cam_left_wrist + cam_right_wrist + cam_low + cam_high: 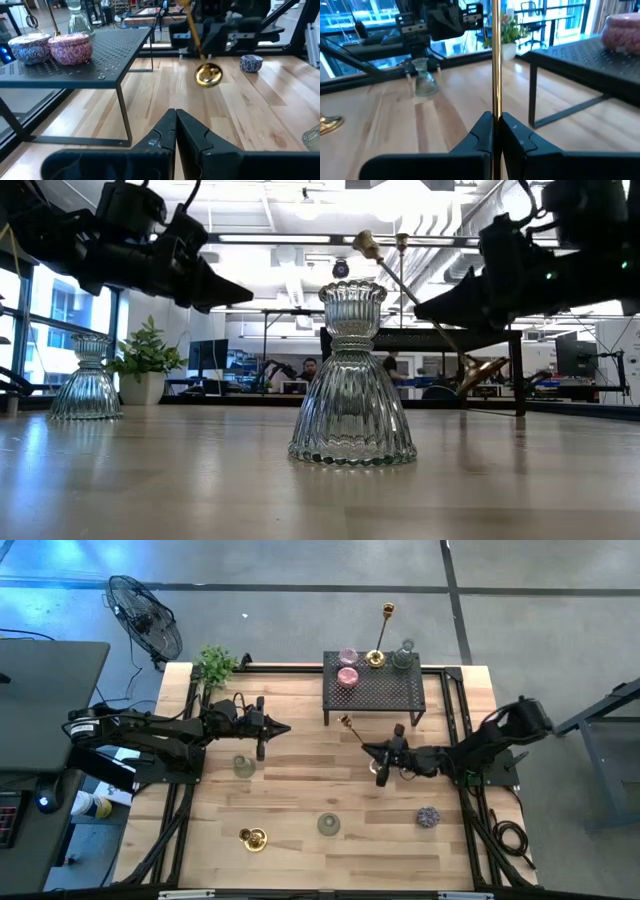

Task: Pick & Place candle stick holders
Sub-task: Put the top gold candle holder on the shelf aligned with the other gold candle holder

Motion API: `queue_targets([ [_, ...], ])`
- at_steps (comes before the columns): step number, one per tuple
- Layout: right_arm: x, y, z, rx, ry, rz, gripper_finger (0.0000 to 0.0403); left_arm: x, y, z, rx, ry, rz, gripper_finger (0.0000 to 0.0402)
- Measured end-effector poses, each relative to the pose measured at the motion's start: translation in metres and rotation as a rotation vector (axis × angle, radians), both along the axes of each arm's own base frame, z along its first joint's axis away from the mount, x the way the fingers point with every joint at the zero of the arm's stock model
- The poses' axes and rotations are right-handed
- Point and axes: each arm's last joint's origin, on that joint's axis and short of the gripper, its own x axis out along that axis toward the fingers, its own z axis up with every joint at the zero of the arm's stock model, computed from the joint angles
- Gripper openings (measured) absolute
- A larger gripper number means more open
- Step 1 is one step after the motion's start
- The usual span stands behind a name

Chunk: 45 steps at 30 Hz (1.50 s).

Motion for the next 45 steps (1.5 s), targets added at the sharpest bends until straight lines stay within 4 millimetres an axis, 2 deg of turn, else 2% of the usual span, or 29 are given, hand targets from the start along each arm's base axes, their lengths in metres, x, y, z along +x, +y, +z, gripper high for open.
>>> queue_targets([
  [8, 0.04, -0.01, -0.012, -0.104, 0.04, 0.06, 0.0009, 0.0, -0.001, 0.001, 0.001, -0.008, -0.02, 0.0003],
  [11, 0.047, -0.014, -0.016, -0.127, 0.016, 0.063, 0.0007, 0.0, -0.001, 0.001, -0.001, -0.008, -0.04, 0.0003],
  [24, 0.049, -0.029, -0.029, -0.058, 0.033, 0.116, 0.0019, 0.0, -0.002, 0.001, 0.004, -0.008, -0.062, 0.0003],
  [38, 0.049, -0.027, -0.032, -0.03, 0.063, 0.156, 0.002, 0.0, -0.002, 0.0, 0.003, -0.002, -0.06, 0.0003],
  [45, 0.049, -0.025, -0.024, -0.017, -0.009, 0.172, 0.0012, 0.0, -0.002, 0.0, 0.001, 0.0, -0.059, 0.0003],
])
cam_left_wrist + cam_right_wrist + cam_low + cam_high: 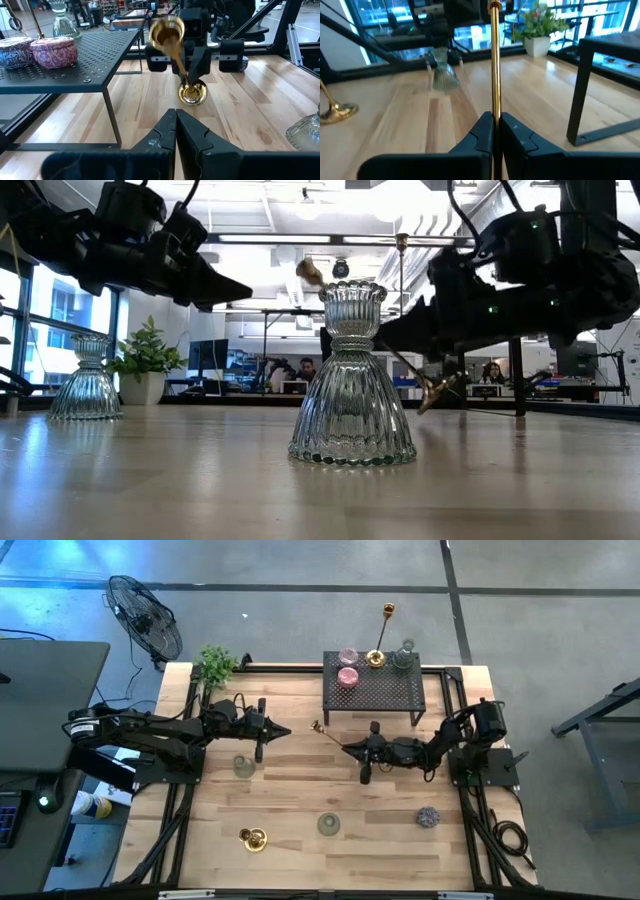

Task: Pick & Place candle stick holders
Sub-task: Put the top gold candle holder on the shelf aligned with the other gold candle holder

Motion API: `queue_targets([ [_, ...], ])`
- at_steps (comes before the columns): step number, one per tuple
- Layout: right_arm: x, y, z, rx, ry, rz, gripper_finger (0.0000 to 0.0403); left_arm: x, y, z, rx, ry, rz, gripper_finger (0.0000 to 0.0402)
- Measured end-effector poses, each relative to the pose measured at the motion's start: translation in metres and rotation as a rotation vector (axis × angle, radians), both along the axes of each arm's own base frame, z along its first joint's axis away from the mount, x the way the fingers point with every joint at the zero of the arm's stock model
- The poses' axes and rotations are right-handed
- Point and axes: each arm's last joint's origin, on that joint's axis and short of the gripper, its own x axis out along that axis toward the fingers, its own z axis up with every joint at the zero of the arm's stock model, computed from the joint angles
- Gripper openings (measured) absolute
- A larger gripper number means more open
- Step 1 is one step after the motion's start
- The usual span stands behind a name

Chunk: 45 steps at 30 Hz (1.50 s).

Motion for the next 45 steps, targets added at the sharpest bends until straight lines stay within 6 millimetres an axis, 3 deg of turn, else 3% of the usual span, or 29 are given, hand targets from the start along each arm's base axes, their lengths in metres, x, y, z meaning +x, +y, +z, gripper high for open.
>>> queue_targets([
  [6, -0.003, 0.012, 0.027, -0.105, -0.147, -0.079, 0.0009, 0.0, 0.001, -0.002, -0.048, 0.02, 0.039, 0.0003],
  [9, 0.0, 0.013, 0.03, -0.12, -0.165, -0.09, 0.0007, 0.0, 0.0, -0.002, -0.057, 0.02, 0.012, 0.0003],
  [15, 0.017, 0.016, 0.042, -0.154, -0.219, 0.016, 0.0007, 0.003, -0.007, 0.004, -0.083, -0.048, -0.088, 0.0003],
  [20, 0.035, 0.018, 0.054, -0.187, -0.246, 0.048, 0.0008, 0.017, -0.025, 0.023, -0.074, -0.151, -0.157, 0.001],
  [23, 0.041, 0.02, 0.062, -0.198, -0.285, 0.067, 0.0008, 0.03, -0.036, 0.029, -0.088, -0.154, -0.168, 0.0042],
  [30, 0.05, 0.025, 0.071, -0.218, -0.317, 0.116, 0.0008, 0.063, -0.049, 0.044, -0.14, -0.176, -0.134, 0.0165],
  [34, 0.052, 0.027, 0.072, -0.22, -0.315, 0.137, 0.0008, 0.081, -0.055, 0.044, -0.149, -0.213, -0.15, 0.0196],
  [39, 0.052, 0.027, 0.07, -0.22, -0.294, 0.139, 0.0009, 0.091, -0.059, 0.047, -0.148, -0.287, -0.162, 0.019],
  [45, 0.052, 0.027, 0.069, -0.221, -0.292, 0.148, 0.0009, 0.091, -0.058, 0.049, -0.144, -0.323, -0.154, 0.0132],
])
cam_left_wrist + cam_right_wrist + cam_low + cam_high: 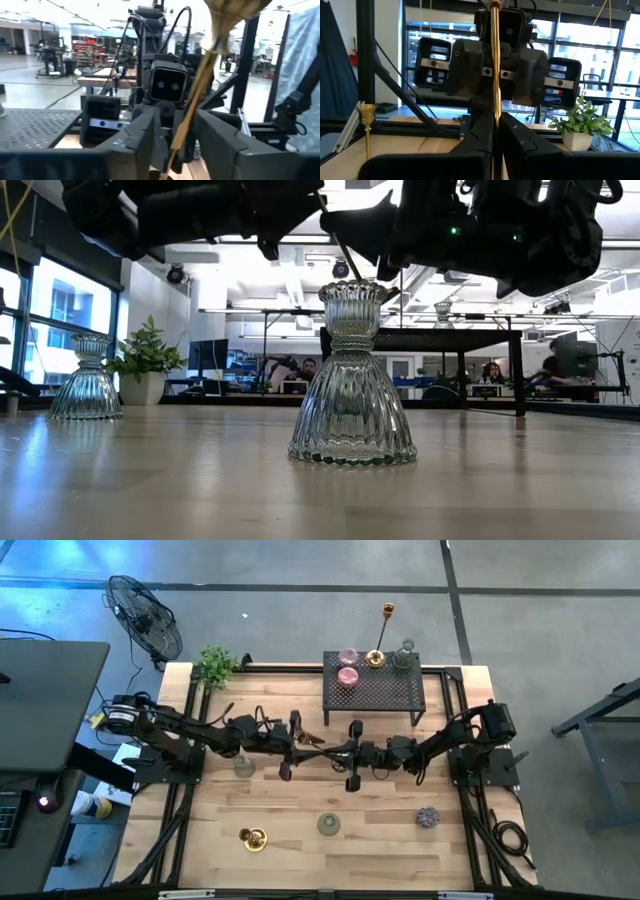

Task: Pick & Place candle stick holders
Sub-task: Put the top gold candle holder on the shelf aligned with the other gold candle holder

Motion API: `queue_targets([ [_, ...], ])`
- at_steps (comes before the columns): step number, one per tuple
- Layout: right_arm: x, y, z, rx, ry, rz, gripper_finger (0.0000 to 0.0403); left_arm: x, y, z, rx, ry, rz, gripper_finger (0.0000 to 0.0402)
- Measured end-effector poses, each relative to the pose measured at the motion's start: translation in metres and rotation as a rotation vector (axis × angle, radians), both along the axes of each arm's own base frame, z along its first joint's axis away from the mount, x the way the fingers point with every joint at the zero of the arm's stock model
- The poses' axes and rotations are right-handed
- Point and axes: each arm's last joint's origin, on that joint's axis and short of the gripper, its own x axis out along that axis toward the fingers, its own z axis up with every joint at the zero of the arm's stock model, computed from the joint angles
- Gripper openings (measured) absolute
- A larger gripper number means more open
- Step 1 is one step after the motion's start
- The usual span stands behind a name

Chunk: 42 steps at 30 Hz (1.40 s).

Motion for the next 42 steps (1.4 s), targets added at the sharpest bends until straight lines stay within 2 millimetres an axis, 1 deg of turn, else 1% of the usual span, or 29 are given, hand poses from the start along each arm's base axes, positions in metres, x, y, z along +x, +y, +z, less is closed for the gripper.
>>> queue_targets([
  [3, 0.0, 0.0, 0.0, 0.0, 0.004, 0.0, 0.0011, 0.0, 0.0, 0.0, 0.019, 0.0, -0.007, 0.0084],
  [6, 0.0, 0.0, -0.002, 0.01, 0.016, 0.005, 0.002, 0.0, -0.001, -0.001, 0.048, 0.005, -0.025, 0.0025],
  [7, 0.001, 0.0, -0.002, 0.024, 0.024, 0.006, 0.0025, 0.0, -0.001, -0.002, 0.053, 0.011, -0.031, 0.0016],
  [10, 0.001, 0.002, -0.008, 0.079, 0.081, -0.032, 0.0053, 0.001, -0.001, -0.006, 0.055, 0.054, -0.019, 0.0018],
  [13, 0.0, 0.009, -0.013, 0.084, 0.193, -0.154, 0.0095, 0.001, 0.001, -0.012, 0.051, 0.127, 0.033, 0.0011],
  [16, -0.008, 0.016, -0.013, 0.061, 0.32, -0.288, 0.0144, 0.003, 0.006, -0.016, 0.05, 0.192, 0.08, 0.0008],
  [19, -0.02, 0.021, 0.005, 0.056, 0.349, -0.347, 0.0187, 0.003, 0.012, -0.02, 0.05, 0.233, 0.111, 0.0009],
  [21, -0.026, 0.022, 0.022, 0.098, 0.301, -0.34, 0.0204, 0.003, 0.016, -0.023, 0.045, 0.264, 0.12, 0.0008],
  [23, -0.029, 0.018, 0.034, 0.148, 0.254, -0.307, 0.0213, 0.002, 0.017, -0.025, 0.043, 0.291, 0.123, 0.0008],
  [25, -0.029, 0.014, 0.042, 0.188, 0.234, -0.267, 0.0216, 0.002, 0.016, -0.026, 0.046, 0.298, 0.12, 0.0008],
  [27, -0.025, 0.01, 0.044, 0.207, 0.252, -0.247, 0.0215, 0.003, 0.015, -0.025, 0.048, 0.293, 0.114, 0.0008],
  [32, 0.0, 0.003, 0.046, 0.208, 0.334, -0.224, 0.0207, 0.009, 0.015, -0.022, 0.058, 0.357, 0.084, 0.0008],
  [37, 0.022, -0.002, 0.055, 0.192, 0.388, -0.224, 0.02, 0.014, 0.013, -0.022, 0.081, 0.385, 0.081, 0.0008],
  [40, 0.027, -0.003, 0.058, 0.193, 0.386, -0.207, 0.018, 0.014, 0.013, -0.022, 0.081, 0.388, 0.081, 0.0008],
  [42, 0.028, -0.003, 0.061, 0.196, 0.372, -0.214, 0.0153, 0.014, 0.013, -0.022, 0.081, 0.392, 0.083, 0.0008],
])
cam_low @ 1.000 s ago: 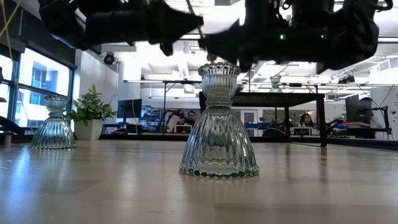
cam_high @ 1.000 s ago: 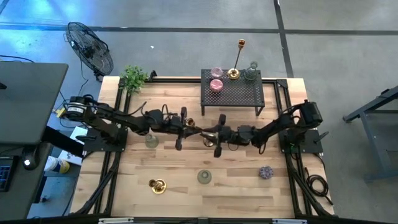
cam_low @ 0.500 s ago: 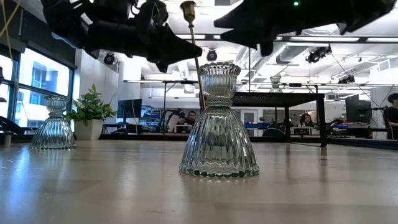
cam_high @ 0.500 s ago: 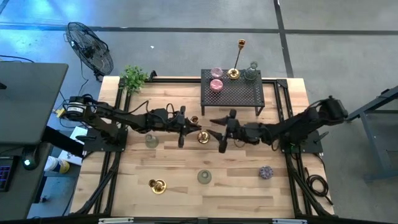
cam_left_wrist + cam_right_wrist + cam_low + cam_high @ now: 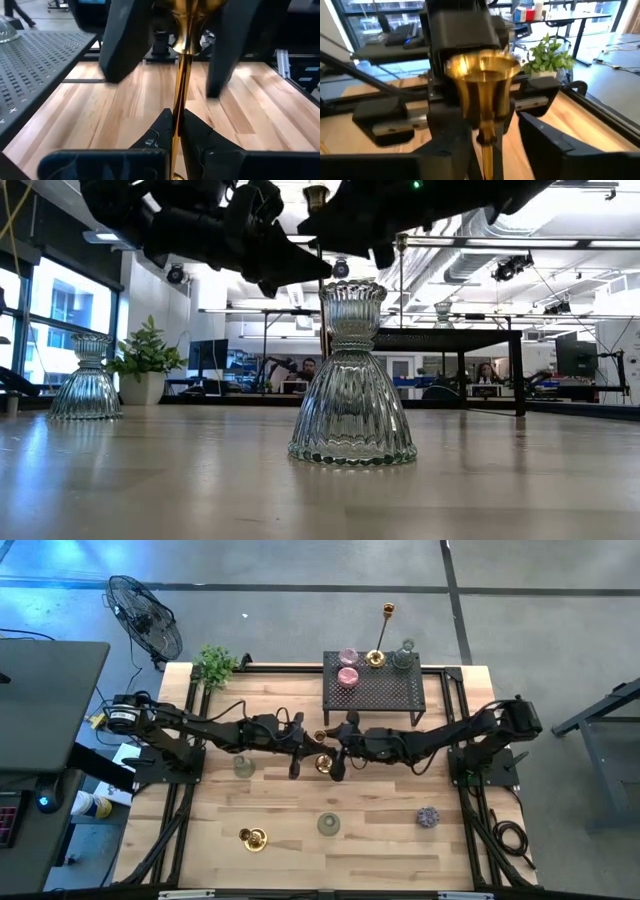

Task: Pick & Place candle stick holders
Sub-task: Put the top gold candle holder on the shelf aligned with the other gold candle holder

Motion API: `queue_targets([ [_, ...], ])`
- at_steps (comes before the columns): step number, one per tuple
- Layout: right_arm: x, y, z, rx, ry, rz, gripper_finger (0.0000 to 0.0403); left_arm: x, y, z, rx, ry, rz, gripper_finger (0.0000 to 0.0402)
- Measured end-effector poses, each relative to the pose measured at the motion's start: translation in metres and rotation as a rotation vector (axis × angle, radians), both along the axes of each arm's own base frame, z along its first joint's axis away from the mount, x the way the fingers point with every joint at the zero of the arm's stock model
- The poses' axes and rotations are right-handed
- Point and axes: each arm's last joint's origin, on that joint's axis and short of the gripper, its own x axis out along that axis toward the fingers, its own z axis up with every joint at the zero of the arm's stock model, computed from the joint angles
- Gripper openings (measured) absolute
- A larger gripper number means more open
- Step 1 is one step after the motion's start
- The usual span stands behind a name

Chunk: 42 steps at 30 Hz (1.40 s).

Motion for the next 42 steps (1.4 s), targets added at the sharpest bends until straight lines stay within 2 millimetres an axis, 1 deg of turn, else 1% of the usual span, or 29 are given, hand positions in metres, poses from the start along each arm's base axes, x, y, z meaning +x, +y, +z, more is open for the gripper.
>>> queue_targets([
  [3, 0.0, 0.0, 0.001, 0.0, -0.001, 0.004, 0.0093, 0.0, 0.0, 0.0, 0.0, 0.001, 0.0, 0.0012],
  [6, 0.0, 0.001, 0.001, 0.001, 0.001, 0.033, 0.0029, 0.0, 0.0, -0.001, 0.0, 0.007, 0.0, 0.0033],
  [9, 0.0, 0.002, 0.0, -0.018, 0.008, 0.039, 0.0026, 0.0, 0.001, -0.001, -0.011, 0.013, 0.047, 0.0063],
  [13, -0.001, 0.002, 0.0, -0.019, 0.009, 0.039, 0.0045, -0.003, 0.002, -0.001, -0.025, 0.04, 0.067, 0.0111],
  [16, -0.003, 0.002, 0.005, -0.017, 0.001, 0.041, 0.0036, -0.008, 0.002, 0.004, -0.025, 0.06, 0.068, 0.0153],
  [18, -0.008, 0.001, 0.013, -0.015, -0.01, 0.037, 0.0027, -0.013, 0.002, 0.009, -0.024, 0.073, 0.068, 0.0179],
  [20, -0.015, 0.0, 0.024, -0.017, -0.02, 0.025, 0.0027, -0.019, 0.001, 0.016, -0.018, 0.075, 0.065, 0.0202],
  [23, -0.033, 0.003, 0.042, -0.02, -0.014, -0.005, 0.0027, -0.028, 0.001, 0.025, 0.005, 0.072, 0.044, 0.0224],
  [25, -0.048, 0.006, 0.055, -0.014, -0.016, -0.035, 0.0031, -0.034, 0.0, 0.027, 0.016, 0.051, 0.029, 0.0229],
  [28, -0.071, 0.009, 0.077, 0.004, -0.057, -0.08, 0.0036, -0.043, 0.002, 0.023, 0.024, 0.036, 0.044, 0.023],
  [32, -0.101, 0.002, 0.105, 0.001, -0.129, -0.153, 0.0027, -0.051, 0.008, 0.021, 0.018, -0.003, 0.063, 0.0228],
  [35, -0.119, -0.011, 0.126, -0.04, -0.141, -0.256, 0.0027, -0.052, 0.012, 0.02, 0.002, -0.031, 0.068, 0.0217],
  [38, -0.13, -0.031, 0.143, -0.08, -0.148, -0.358, 0.0031, -0.053, 0.014, 0.02, -0.006, -0.032, 0.063, 0.0202],
  [40, -0.133, -0.048, 0.148, -0.093, -0.152, -0.424, 0.0033, -0.053, 0.014, 0.02, -0.005, -0.033, 0.065, 0.0193],
  [42, -0.135, -0.065, 0.147, -0.099, -0.14, -0.475, 0.0032, -0.053, 0.014, 0.02, -0.005, -0.032, 0.063, 0.0186],
])
